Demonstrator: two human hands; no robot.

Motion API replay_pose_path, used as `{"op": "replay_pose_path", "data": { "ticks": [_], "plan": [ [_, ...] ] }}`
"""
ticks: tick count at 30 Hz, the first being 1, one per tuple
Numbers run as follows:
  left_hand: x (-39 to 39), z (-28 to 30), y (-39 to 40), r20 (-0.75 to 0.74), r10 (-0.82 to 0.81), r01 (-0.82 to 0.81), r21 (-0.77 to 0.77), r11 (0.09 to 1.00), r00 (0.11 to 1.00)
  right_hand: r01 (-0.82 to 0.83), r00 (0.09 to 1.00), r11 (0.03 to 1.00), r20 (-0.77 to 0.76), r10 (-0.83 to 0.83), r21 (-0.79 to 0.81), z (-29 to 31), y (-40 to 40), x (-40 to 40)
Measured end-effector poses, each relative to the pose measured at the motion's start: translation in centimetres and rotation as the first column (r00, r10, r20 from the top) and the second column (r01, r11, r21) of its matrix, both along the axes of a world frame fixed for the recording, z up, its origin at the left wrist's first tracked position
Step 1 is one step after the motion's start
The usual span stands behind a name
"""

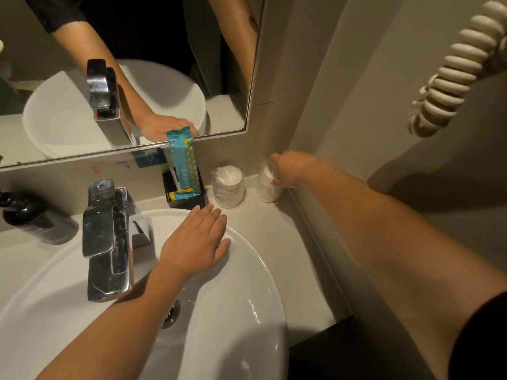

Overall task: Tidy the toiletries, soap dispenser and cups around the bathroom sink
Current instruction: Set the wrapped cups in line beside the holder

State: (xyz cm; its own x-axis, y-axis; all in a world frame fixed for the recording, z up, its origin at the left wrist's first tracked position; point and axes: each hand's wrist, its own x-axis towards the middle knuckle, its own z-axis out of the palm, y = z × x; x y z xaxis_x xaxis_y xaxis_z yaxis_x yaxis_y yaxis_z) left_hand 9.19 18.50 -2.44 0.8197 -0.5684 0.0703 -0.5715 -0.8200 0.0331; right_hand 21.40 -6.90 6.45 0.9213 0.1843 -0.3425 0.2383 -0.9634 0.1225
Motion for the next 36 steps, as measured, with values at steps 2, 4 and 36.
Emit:
{"op": "replay_pose_path", "data": {
  "ticks": [2,4,36],
  "plan": [
    [0.0,-0.1,0.0,0.0,-0.003,0.003,-0.005,1.0,1.0,-0.015,1.0,1.0,-0.014,0.014,-0.014,-0.5,0.4,0.4],
    [0.0,-0.1,0.0,0.005,-0.008,0.008,-0.006,1.0,1.0,-0.043,0.999,0.999,-0.012,0.043,-0.022,-0.9,0.7,0.7],
    [0.0,-0.4,0.0,0.04,0.0,-0.001,0.011,1.0,0.999,-0.128,0.991,0.989,-0.019,0.13,0.073,-1.3,-0.2,2.0]
  ]
}}
